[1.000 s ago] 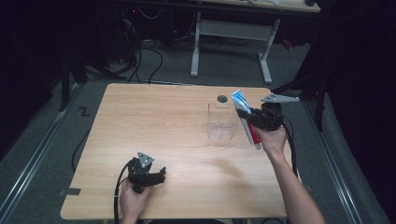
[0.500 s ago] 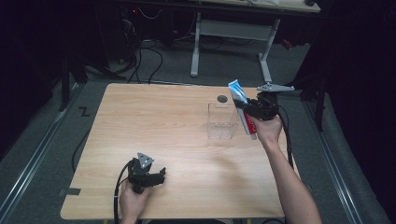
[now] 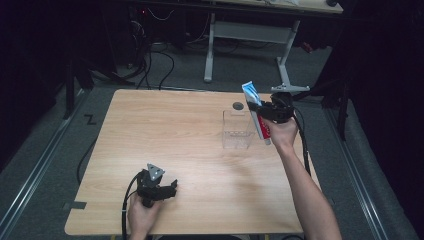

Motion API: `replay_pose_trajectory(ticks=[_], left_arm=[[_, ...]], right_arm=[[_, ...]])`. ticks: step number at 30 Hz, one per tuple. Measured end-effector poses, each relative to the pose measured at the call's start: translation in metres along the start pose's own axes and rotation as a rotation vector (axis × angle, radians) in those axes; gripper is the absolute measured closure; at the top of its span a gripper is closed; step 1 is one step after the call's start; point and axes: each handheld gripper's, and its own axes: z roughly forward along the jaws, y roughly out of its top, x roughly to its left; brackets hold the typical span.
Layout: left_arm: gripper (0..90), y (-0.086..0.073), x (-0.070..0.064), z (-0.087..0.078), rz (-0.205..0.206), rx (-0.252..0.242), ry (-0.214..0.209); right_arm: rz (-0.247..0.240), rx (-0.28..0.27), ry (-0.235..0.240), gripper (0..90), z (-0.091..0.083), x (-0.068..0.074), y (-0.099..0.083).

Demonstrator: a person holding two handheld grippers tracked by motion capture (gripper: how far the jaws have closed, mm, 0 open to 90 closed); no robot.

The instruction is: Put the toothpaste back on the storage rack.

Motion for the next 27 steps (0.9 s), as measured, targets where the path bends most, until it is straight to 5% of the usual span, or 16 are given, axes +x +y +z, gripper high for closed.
replay_pose_trajectory(ticks=[15,27], left_arm=[[15.9,0.000,-0.001,0.000,0.013,0.001,-0.010],[15.9,0.000,-0.001,0.001,0.008,-0.002,-0.005]], right_arm=[[-0.046,-0.004,-0.009,68.4,0.023,0.021,0.017],[-0.010,-0.008,0.007,68.1,0.042,0.018,0.026]])
